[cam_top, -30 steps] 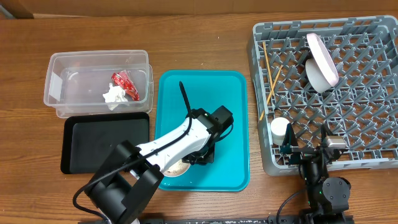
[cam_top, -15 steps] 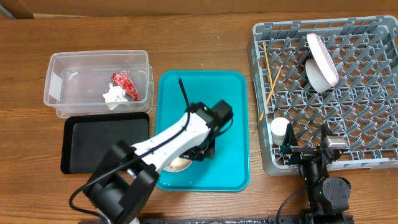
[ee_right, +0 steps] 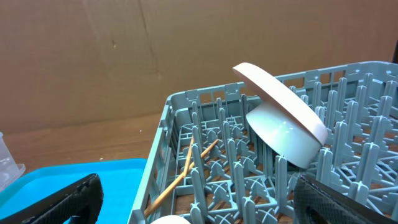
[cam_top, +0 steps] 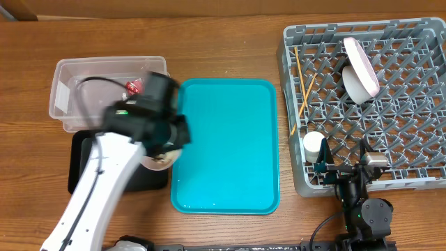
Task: Sort waste into correct bins and load items into the dishwasher
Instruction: 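Tip the dish over the black tray to dump the food scraps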
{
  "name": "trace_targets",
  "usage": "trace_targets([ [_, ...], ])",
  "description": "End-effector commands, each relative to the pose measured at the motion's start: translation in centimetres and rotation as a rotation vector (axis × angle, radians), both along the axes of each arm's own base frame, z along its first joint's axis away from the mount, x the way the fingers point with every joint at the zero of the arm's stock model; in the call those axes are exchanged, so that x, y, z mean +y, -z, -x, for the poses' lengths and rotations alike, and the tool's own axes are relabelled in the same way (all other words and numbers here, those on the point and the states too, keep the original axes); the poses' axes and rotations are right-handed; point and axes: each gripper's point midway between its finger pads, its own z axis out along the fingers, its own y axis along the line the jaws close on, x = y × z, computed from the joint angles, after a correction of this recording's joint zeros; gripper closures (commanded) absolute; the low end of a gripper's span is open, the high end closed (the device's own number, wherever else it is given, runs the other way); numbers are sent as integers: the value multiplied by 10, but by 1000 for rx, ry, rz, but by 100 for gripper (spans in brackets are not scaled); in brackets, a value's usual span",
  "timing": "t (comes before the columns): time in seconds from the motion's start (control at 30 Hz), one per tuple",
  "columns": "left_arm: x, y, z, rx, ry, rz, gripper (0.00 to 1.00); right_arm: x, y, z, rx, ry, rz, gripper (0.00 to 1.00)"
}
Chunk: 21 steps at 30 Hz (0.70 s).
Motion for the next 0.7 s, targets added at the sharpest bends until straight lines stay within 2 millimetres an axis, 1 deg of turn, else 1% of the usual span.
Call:
trace_targets([
  [0.0, 12, -2, 2, -4, 56, 160, 95, -2, 2, 0, -3, 9, -3, 0],
  [0.13, 27, 6, -1, -35, 37, 364, 96, -2, 2, 0, -3, 9, -3, 0],
  [0.27, 45, 2, -8, -158, 44, 524, 96, -2, 2, 0, -3, 9, -3, 0],
  [0.33, 58, -2, -9, -237, 58, 570, 96, -2, 2, 0, -3, 9, -3, 0],
  [0.47, 83, -2, -7, -349, 39, 610, 96, -2, 2, 0, -3, 9, -3, 0],
  [0.53, 90, -2, -3, -418, 40, 654, 96, -2, 2, 0, -3, 9, -3, 0],
  [0.67, 97, 3, 5, -540, 29, 727, 96, -2, 2, 0, -3, 9, -3, 0],
])
